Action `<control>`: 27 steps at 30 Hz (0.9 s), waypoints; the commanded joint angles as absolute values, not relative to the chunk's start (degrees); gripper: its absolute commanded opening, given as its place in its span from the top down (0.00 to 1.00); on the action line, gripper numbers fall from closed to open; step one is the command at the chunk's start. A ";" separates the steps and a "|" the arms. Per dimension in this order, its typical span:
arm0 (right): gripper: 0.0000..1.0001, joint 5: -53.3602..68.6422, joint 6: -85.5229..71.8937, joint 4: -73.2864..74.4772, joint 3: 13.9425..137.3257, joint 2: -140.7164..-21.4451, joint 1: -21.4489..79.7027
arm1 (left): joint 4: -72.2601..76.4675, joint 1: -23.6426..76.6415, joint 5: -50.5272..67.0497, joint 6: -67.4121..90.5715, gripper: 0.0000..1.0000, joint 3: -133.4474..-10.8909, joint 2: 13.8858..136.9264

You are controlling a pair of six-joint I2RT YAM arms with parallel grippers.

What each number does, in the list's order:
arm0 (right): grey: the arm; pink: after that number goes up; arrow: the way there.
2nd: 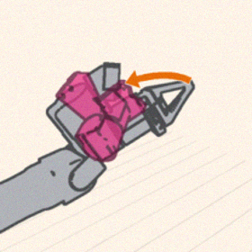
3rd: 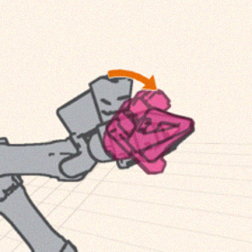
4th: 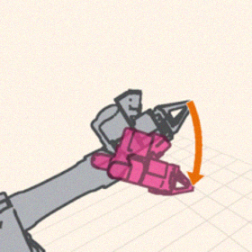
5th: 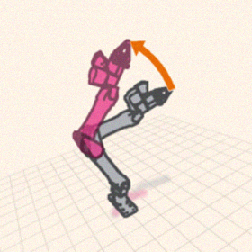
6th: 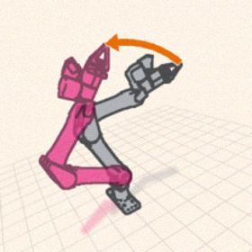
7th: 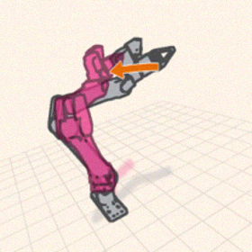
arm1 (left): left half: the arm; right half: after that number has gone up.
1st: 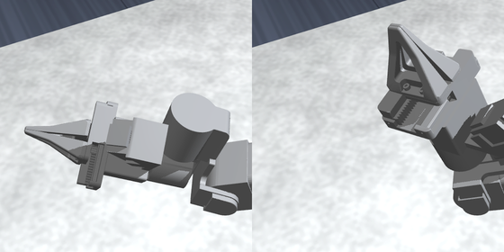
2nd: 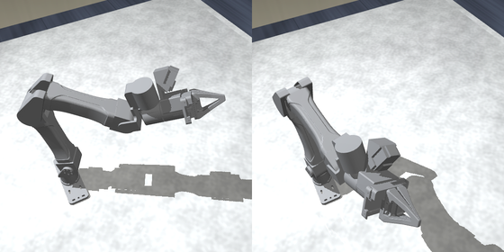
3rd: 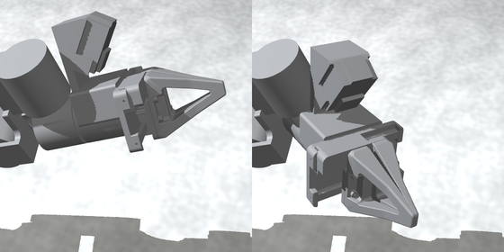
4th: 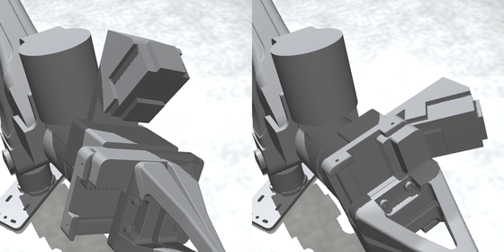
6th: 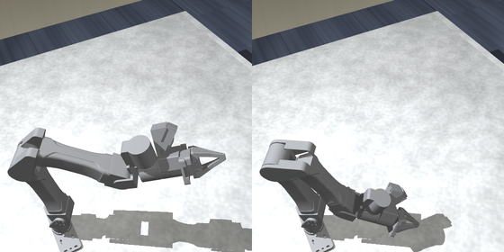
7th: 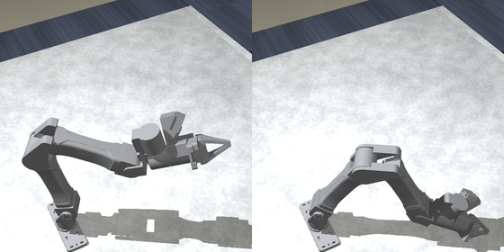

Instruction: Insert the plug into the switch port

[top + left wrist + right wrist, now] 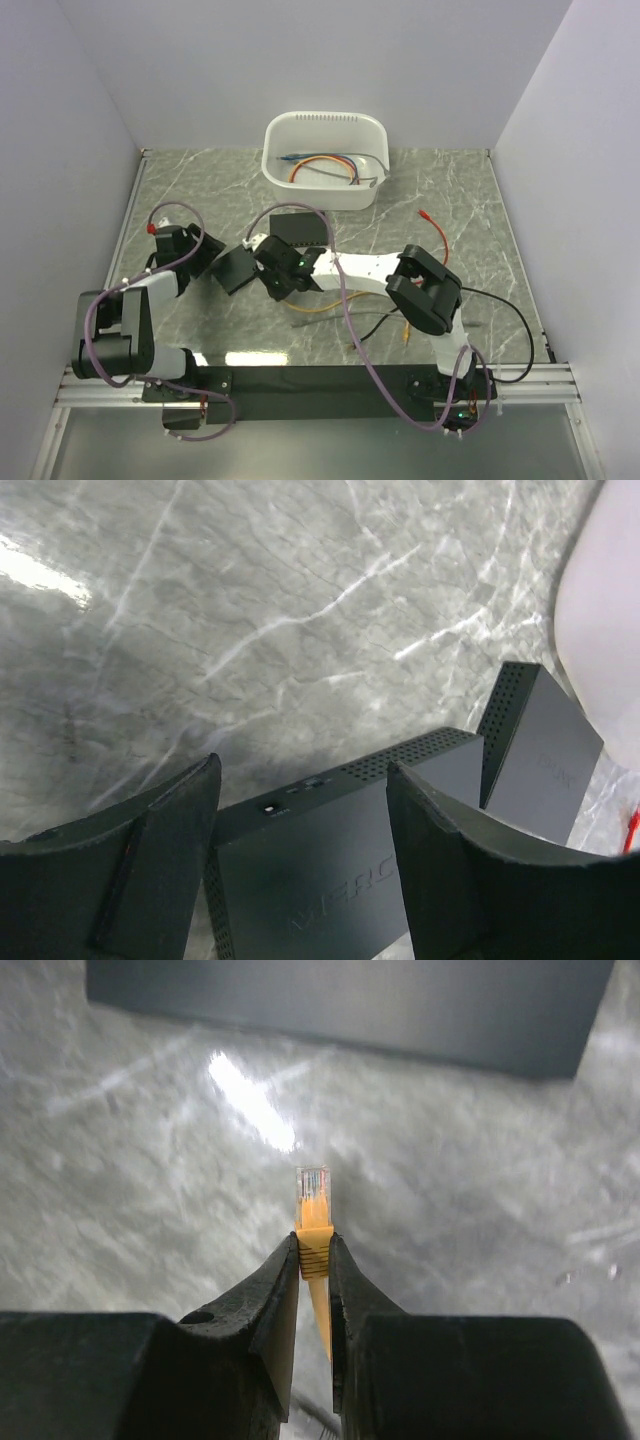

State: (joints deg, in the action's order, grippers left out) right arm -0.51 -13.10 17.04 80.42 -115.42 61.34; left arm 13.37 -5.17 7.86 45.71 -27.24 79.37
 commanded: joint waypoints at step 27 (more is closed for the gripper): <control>1.00 -4.04 -12.92 17.84 78.05 -112.24 63.98 | 3.16 0.53 0.70 44.56 0.27 -32.87 74.07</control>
